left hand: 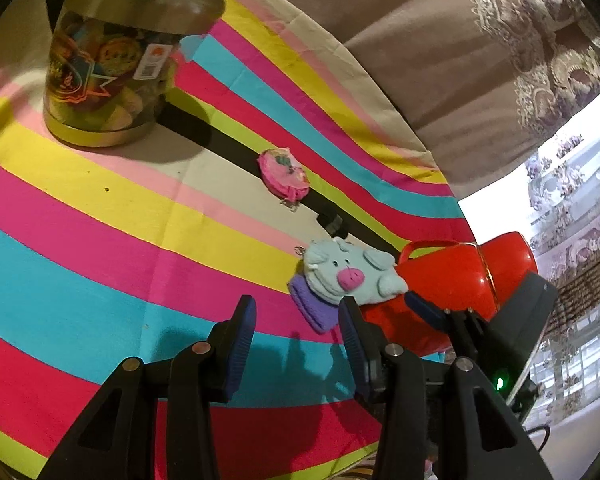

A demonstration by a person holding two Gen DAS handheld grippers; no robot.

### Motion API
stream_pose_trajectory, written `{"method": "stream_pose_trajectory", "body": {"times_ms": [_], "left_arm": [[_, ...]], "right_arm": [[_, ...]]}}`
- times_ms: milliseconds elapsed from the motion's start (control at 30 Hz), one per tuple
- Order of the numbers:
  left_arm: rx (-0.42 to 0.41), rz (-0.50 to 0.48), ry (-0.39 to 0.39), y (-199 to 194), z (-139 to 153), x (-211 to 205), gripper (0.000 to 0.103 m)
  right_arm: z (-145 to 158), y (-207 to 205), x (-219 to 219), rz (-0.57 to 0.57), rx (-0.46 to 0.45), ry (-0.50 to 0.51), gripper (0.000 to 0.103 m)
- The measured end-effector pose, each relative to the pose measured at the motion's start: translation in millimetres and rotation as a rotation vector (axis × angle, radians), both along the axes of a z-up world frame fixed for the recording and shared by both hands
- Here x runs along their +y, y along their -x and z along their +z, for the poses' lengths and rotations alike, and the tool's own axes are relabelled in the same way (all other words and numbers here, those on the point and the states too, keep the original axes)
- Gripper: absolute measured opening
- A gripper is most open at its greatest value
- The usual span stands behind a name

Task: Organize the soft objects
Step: 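Grasp the light blue pig plush with the right tool while the left tool grasps the purple sock, then carry the pig plush and purple knit sock over the white box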

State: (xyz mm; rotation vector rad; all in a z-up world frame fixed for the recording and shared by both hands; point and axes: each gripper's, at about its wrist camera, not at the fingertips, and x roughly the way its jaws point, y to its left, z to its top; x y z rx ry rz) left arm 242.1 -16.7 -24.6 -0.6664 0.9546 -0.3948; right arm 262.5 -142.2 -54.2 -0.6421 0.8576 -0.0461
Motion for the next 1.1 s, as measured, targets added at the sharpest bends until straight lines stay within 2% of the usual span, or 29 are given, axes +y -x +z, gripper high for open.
{"method": "stream_pose_trajectory", "body": {"times_ms": [233, 467, 600, 767, 867, 1100], "left_arm": [[0.014, 0.005, 0.015, -5, -7, 6, 0.044], [0.025, 0.011, 0.02, -7, -12, 9, 0.044], [0.027, 0.012, 0.019, -7, -13, 10, 0.044], [0.034, 0.013, 0.013, -9, -18, 9, 0.044], [0.038, 0.013, 0.008, -10, -20, 9, 0.044], [0.03, -0.011, -0.01, -13, -23, 4, 0.044]], "right_arm": [[-13, -24, 3, 0.013, 0.044, 0.022, 0.066], [-18, -45, 0, 0.01, 0.08, -0.055, 0.066], [-19, -55, -6, -0.004, 0.102, -0.149, 0.048], [-17, -60, -10, -0.017, 0.108, -0.237, 0.036], [-12, -60, -15, -0.035, 0.081, -0.292, 0.027], [23, -47, -16, -0.03, -0.021, -0.368, 0.022]]}}
